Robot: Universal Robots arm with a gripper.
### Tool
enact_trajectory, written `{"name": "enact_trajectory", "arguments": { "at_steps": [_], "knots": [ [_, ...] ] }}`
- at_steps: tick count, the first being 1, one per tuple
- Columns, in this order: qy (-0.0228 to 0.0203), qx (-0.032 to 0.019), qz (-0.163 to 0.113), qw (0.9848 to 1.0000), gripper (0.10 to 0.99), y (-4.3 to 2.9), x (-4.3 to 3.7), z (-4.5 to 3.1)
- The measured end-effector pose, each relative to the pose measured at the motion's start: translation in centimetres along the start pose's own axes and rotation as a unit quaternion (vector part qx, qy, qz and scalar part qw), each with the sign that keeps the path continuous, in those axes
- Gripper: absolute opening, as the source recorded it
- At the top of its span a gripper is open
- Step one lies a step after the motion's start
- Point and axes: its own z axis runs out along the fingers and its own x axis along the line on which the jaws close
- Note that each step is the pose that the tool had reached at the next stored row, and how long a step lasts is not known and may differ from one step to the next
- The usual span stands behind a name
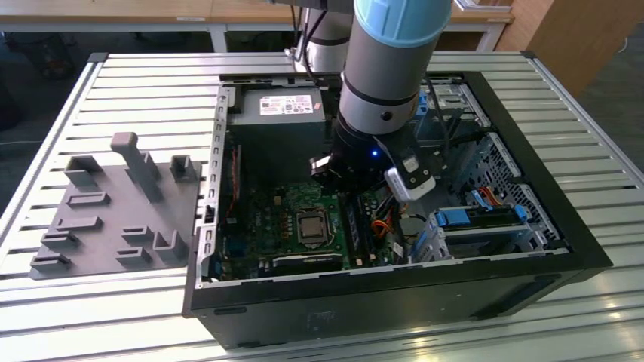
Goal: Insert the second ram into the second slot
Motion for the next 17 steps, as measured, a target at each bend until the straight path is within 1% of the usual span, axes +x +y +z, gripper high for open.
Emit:
{"name": "enact_trajectory", "arguments": {
  "at_steps": [2, 8, 12, 17],
  "knots": [
    [0.0012, 0.0000, 0.000, 1.0000, 0.137, -0.03, -0.14, 0.12],
    [0.0073, 0.0001, 0.000, 1.0000, 0.137, -0.11, -0.41, 0.38],
    [0.0075, 0.0001, 0.000, 1.0000, 0.137, -0.12, -0.45, 0.46],
    [0.0079, 0.0001, 0.000, 1.0000, 0.137, -0.13, -0.71, 0.81]
  ]
}}
